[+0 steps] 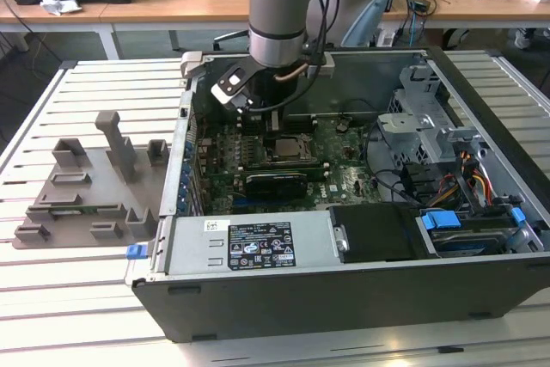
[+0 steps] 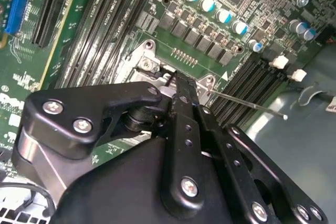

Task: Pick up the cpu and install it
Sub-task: 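Close the cpu cover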

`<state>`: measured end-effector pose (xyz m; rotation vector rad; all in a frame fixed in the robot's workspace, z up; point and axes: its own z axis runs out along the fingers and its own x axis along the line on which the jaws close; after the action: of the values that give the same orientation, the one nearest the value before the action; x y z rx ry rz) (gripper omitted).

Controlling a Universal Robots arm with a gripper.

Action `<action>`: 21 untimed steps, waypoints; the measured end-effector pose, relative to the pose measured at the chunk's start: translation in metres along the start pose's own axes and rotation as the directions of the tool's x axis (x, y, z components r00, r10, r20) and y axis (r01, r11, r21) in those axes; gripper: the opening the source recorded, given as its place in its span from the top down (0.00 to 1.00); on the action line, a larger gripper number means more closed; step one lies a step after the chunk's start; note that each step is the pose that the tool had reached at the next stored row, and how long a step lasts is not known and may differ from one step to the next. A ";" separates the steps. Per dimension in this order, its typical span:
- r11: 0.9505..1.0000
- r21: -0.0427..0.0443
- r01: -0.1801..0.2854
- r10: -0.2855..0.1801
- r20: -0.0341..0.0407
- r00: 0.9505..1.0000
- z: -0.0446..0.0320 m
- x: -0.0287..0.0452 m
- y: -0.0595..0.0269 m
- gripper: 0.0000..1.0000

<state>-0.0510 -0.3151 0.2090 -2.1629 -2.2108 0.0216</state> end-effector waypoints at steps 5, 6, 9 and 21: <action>1.000 0.000 0.000 0.000 -0.002 1.000 0.0014 -0.0001 0.0008 0.89; 1.000 0.000 0.001 -0.001 -0.003 1.000 0.0014 -0.0001 0.0020 0.89; 1.000 0.000 0.003 -0.003 -0.010 1.000 0.0012 -0.0001 0.0082 0.89; 1.000 0.006 0.013 -0.012 -0.031 0.999 -0.0017 -0.0011 0.0480 0.89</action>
<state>-0.0029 -0.3151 0.2085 -2.1313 -2.2047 -0.0053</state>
